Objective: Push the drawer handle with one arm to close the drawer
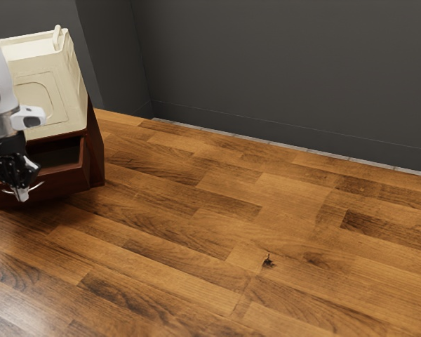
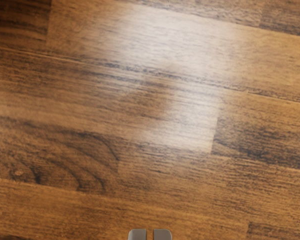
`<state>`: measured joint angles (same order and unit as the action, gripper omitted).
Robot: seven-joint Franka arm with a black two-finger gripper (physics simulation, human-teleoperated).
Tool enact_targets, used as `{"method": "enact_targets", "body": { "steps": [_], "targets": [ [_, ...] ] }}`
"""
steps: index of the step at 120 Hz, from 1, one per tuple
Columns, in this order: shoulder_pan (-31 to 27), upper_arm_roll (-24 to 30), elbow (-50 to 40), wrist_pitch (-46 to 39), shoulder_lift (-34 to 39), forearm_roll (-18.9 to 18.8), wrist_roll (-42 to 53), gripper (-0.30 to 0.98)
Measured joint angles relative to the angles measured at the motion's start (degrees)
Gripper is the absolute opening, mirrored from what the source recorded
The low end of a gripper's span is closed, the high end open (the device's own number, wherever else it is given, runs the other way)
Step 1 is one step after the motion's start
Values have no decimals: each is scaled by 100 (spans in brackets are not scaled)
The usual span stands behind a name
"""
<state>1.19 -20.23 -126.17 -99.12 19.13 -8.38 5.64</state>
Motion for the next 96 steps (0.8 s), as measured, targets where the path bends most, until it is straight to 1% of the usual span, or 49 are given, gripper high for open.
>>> {"method": "enact_targets", "body": {
  "steps": [20,33,48,65,81,96],
  "targets": [
    [-338,-42,-550,-1036,-27,58,-126,-10],
    [-563,-53,-656,-1570,-160,59,-199,-10],
    [-622,-64,-673,-2133,-492,69,-269,-10],
    [-728,-147,-672,-2527,-668,78,-333,-10],
    [-729,-226,-667,-2832,-926,78,-380,-10],
    [-734,-348,-666,-3101,-1014,70,-416,-10]
  ]
}}
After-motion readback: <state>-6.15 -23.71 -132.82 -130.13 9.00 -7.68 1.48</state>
